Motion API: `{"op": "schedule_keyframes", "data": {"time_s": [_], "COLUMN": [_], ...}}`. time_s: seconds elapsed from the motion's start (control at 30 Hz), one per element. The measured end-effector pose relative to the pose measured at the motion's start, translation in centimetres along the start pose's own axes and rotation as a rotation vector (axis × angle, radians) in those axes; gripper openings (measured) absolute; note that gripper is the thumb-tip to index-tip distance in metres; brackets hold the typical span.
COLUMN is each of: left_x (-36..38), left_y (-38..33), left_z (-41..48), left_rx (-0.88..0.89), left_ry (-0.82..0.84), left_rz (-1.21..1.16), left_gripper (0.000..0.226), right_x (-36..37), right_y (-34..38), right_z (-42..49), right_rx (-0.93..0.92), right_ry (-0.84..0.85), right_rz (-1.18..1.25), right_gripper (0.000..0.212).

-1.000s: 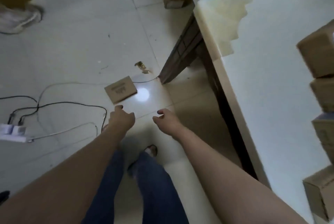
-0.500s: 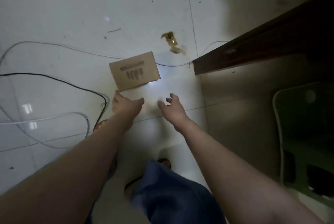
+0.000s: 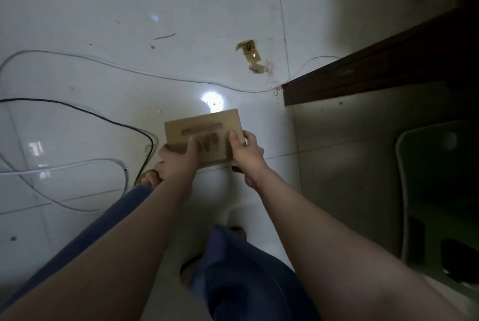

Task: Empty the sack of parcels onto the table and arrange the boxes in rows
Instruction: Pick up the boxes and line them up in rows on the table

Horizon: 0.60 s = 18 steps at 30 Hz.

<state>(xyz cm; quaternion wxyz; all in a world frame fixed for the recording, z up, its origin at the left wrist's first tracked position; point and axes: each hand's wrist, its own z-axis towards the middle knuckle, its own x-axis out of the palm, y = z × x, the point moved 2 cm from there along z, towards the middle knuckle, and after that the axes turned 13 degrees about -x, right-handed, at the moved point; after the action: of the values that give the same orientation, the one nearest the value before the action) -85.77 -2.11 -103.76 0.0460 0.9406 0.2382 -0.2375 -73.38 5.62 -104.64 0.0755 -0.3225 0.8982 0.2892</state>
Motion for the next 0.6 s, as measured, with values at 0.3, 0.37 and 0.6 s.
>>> {"op": "schedule_keyframes", "data": {"time_s": [0.3,0.37,0.6], "left_x": [-10.1,-12.7,-19.3], "left_y": [-2.4,-3.6,-8.0], "left_z": [-21.1,-26.2,-44.2], "left_rx": [0.051,0.107,0.476], "left_ry": [0.041,0.077,0.194], "left_rz": [-0.324,-0.369,-0.4], "left_gripper": [0.08,0.087,0.084], "right_x": [-9.9,-12.8,-22.0], "right_y": [11.6,15.5,24.8], "right_z": [-20.9,-25.8,-41.9], "right_rx": [-0.241,-0.316,-0.513], "right_ry": [-0.177,-0.214,-0.376], "right_rz": [0.254,0.288,0.416], "right_gripper": [0.037,0.029,0.032]}}
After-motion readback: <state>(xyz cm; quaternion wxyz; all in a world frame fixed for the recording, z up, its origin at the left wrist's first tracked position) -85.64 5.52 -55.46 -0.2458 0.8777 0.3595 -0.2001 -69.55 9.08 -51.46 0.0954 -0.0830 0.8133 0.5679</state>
